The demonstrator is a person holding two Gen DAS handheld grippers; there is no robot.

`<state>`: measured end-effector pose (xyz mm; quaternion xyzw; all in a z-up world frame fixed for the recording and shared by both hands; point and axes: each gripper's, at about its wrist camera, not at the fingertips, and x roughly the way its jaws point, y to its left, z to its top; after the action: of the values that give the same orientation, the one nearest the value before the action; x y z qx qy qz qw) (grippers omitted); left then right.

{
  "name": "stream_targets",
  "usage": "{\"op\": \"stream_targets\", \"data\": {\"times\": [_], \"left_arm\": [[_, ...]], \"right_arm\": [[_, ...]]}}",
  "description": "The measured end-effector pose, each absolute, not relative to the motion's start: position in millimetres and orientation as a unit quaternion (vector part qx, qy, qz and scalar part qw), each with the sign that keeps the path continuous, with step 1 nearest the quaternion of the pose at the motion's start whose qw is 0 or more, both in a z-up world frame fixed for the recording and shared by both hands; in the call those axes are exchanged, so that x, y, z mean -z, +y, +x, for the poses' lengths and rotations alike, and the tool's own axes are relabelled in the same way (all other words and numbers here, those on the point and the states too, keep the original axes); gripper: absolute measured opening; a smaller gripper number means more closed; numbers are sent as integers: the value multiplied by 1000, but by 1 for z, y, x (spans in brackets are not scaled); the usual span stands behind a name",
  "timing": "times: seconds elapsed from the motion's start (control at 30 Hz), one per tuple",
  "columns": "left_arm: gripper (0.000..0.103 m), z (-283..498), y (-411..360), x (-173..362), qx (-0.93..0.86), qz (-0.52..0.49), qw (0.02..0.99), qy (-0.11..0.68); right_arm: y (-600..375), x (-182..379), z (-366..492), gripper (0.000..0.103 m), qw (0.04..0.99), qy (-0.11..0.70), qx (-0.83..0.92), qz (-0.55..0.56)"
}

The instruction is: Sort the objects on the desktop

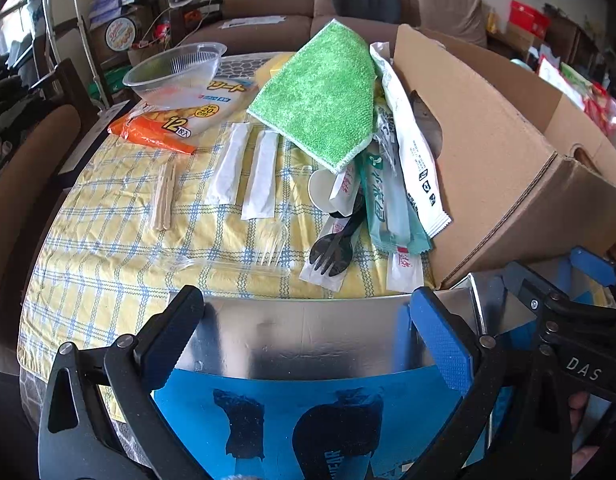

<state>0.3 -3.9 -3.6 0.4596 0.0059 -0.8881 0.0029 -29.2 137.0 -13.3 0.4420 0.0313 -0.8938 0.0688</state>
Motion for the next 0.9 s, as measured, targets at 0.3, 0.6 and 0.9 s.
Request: {"op": "stream_targets", "data": {"times": [0.3,0.6,0.9], "left_arm": [[103,-2,-5,4,887,461,-1,5],[103,-2,-3,4,888,460,-3,3],[103,-1,-3,4,889,458,0,5]], "right_arm": [[137,13,-29,103,70,32,894,442],[137,13,-29,103,70,32,894,441],[137,13,-29,103,70,32,894,441]]}}
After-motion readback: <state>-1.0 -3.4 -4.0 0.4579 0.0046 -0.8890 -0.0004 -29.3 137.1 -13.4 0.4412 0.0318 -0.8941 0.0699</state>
